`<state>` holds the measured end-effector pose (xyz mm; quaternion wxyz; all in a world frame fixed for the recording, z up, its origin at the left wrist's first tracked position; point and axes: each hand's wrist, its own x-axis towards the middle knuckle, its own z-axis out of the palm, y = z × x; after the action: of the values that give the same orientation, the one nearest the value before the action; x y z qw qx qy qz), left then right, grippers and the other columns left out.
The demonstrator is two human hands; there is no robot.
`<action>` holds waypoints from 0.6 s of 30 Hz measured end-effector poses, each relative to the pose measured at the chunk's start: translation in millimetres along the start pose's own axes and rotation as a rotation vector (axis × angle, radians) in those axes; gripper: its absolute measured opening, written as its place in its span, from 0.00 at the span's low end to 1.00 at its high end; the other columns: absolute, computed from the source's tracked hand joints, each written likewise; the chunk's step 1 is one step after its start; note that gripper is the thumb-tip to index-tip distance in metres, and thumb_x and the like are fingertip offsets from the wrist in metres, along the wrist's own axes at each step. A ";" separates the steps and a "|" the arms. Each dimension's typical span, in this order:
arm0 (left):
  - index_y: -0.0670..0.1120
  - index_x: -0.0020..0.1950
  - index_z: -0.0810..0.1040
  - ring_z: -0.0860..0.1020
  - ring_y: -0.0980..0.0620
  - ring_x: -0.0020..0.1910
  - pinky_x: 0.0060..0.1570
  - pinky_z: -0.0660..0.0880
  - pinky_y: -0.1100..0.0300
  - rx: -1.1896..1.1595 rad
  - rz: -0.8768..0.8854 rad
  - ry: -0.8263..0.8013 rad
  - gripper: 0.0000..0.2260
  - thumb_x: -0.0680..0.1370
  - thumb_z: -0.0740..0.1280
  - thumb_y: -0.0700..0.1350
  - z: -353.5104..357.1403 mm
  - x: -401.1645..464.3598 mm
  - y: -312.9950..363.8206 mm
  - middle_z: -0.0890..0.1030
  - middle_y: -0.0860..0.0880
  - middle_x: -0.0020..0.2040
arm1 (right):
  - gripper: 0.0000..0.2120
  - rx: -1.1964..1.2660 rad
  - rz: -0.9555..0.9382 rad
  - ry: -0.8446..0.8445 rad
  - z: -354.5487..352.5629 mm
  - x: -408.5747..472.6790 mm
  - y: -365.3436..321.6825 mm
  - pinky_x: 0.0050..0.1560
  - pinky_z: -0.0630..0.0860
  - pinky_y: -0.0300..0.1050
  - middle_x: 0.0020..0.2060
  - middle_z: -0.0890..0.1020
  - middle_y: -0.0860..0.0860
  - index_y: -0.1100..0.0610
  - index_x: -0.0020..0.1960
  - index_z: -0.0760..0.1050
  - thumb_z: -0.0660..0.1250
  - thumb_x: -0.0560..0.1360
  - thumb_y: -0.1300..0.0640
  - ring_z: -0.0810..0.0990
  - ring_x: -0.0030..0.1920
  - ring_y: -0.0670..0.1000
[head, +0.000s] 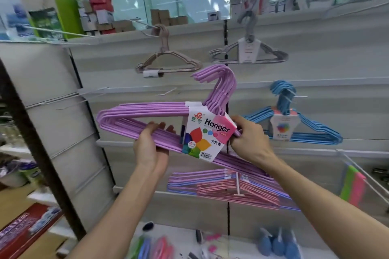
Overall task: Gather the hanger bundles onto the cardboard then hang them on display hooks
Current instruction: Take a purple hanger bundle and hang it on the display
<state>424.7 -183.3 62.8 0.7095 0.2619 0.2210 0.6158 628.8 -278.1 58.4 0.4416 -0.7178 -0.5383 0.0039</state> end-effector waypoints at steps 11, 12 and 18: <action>0.47 0.50 0.76 0.76 0.37 0.66 0.67 0.72 0.41 -0.082 0.093 0.114 0.05 0.79 0.61 0.39 -58.7 105.3 16.2 0.77 0.42 0.53 | 0.22 -0.081 -0.053 -0.089 89.3 79.5 2.2 0.54 0.77 0.57 0.54 0.85 0.49 0.41 0.66 0.73 0.65 0.73 0.54 0.81 0.57 0.59; 0.47 0.51 0.76 0.74 0.38 0.68 0.67 0.72 0.41 -0.097 0.098 0.129 0.06 0.79 0.61 0.39 -62.0 116.8 15.2 0.76 0.41 0.55 | 0.23 -0.089 -0.059 -0.095 97.4 89.0 4.0 0.54 0.77 0.57 0.55 0.85 0.49 0.41 0.66 0.73 0.65 0.73 0.55 0.80 0.57 0.59; 0.47 0.59 0.74 0.74 0.37 0.68 0.67 0.72 0.42 -0.130 0.095 0.192 0.12 0.78 0.61 0.37 -69.0 182.7 8.9 0.76 0.40 0.59 | 0.22 -0.126 -0.099 -0.113 136.2 147.7 16.9 0.50 0.72 0.54 0.57 0.84 0.52 0.41 0.68 0.72 0.63 0.75 0.54 0.79 0.59 0.62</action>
<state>400.3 5.2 17.4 0.6706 0.1656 0.2349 0.6839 638.4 -78.2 34.0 0.3641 -0.7152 -0.5965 -0.0113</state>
